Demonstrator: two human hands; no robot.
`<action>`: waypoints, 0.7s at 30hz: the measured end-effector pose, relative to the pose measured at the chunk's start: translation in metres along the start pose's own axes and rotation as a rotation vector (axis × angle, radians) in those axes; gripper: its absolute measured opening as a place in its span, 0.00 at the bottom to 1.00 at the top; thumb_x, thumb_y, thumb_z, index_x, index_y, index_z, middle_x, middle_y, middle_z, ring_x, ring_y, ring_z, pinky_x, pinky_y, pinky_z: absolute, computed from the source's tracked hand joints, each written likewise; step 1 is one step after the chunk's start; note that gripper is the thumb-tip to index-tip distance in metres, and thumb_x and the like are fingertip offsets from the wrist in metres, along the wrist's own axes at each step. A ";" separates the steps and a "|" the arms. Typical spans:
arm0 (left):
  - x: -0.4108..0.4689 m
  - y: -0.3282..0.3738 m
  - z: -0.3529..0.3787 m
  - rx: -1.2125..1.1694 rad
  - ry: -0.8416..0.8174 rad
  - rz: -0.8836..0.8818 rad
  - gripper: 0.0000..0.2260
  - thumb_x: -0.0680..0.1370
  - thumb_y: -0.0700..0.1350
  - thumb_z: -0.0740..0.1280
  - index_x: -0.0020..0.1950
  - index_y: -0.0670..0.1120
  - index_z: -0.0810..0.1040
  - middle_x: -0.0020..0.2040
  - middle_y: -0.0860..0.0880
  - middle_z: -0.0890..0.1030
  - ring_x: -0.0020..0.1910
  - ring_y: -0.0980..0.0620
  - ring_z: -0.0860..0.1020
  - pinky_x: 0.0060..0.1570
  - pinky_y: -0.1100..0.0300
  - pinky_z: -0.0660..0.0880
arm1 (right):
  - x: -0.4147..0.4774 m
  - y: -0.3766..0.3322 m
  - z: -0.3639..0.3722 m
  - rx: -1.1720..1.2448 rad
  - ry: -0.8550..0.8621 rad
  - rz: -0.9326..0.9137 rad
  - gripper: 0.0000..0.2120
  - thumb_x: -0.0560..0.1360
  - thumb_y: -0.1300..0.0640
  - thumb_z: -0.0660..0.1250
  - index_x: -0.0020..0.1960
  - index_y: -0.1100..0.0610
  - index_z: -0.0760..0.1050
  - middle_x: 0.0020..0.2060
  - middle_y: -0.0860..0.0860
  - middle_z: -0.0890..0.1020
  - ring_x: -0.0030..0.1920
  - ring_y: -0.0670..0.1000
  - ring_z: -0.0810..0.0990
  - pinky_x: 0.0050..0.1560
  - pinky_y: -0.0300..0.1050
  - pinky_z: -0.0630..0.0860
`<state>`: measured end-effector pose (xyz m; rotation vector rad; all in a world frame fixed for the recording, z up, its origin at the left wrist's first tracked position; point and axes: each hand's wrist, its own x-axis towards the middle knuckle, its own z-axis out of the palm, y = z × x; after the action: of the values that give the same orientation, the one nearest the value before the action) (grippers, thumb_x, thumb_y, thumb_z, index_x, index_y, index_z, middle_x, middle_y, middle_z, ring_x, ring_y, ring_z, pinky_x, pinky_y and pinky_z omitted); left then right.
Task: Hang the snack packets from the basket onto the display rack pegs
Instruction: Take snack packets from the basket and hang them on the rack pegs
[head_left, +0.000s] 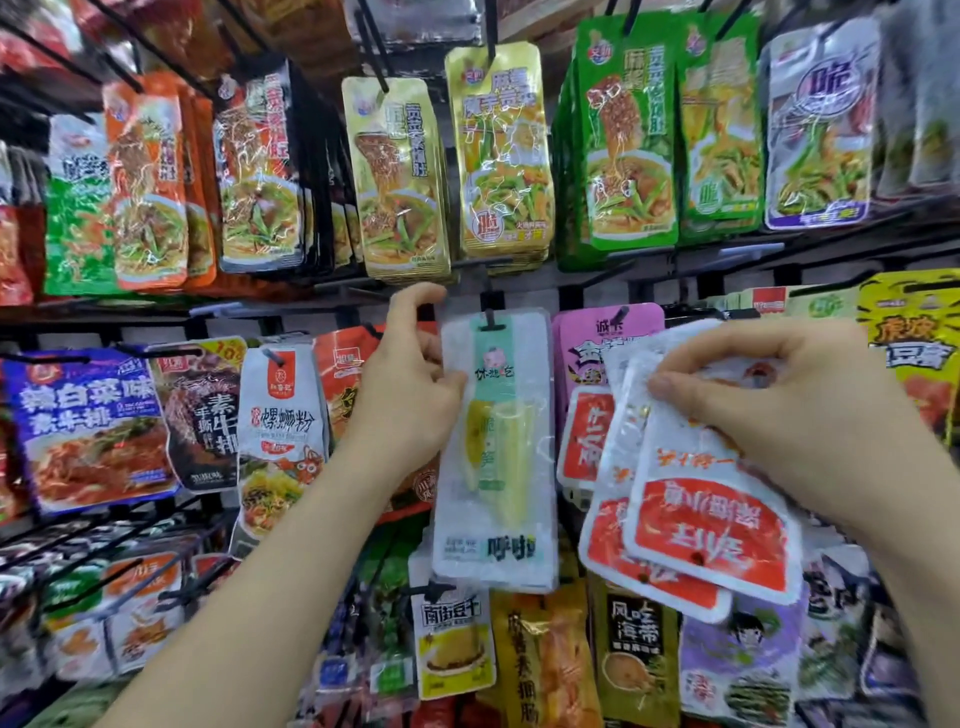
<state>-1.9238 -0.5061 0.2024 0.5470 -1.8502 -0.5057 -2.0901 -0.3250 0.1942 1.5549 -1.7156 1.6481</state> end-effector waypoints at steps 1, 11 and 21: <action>-0.002 0.000 0.000 0.028 0.027 0.028 0.27 0.75 0.34 0.68 0.66 0.56 0.64 0.39 0.52 0.72 0.28 0.61 0.70 0.28 0.70 0.68 | 0.000 -0.001 -0.006 0.016 0.036 -0.007 0.09 0.67 0.55 0.78 0.32 0.47 0.80 0.31 0.37 0.81 0.29 0.39 0.78 0.27 0.29 0.70; -0.032 -0.009 0.017 0.929 -0.020 0.472 0.38 0.65 0.55 0.78 0.71 0.44 0.70 0.71 0.37 0.68 0.68 0.37 0.68 0.65 0.45 0.69 | -0.006 0.004 0.008 0.122 0.011 0.023 0.07 0.69 0.60 0.76 0.35 0.53 0.81 0.32 0.41 0.82 0.28 0.39 0.78 0.27 0.29 0.70; -0.013 -0.024 0.035 1.216 -0.217 0.409 0.46 0.73 0.69 0.62 0.77 0.57 0.35 0.78 0.36 0.41 0.78 0.40 0.43 0.74 0.45 0.39 | -0.005 0.020 0.031 0.193 0.093 0.035 0.08 0.70 0.59 0.76 0.36 0.49 0.80 0.35 0.39 0.82 0.32 0.41 0.79 0.31 0.32 0.74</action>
<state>-1.9494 -0.5144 0.1676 0.8673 -2.2697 0.9504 -2.0907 -0.3540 0.1700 1.5108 -1.5846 1.9216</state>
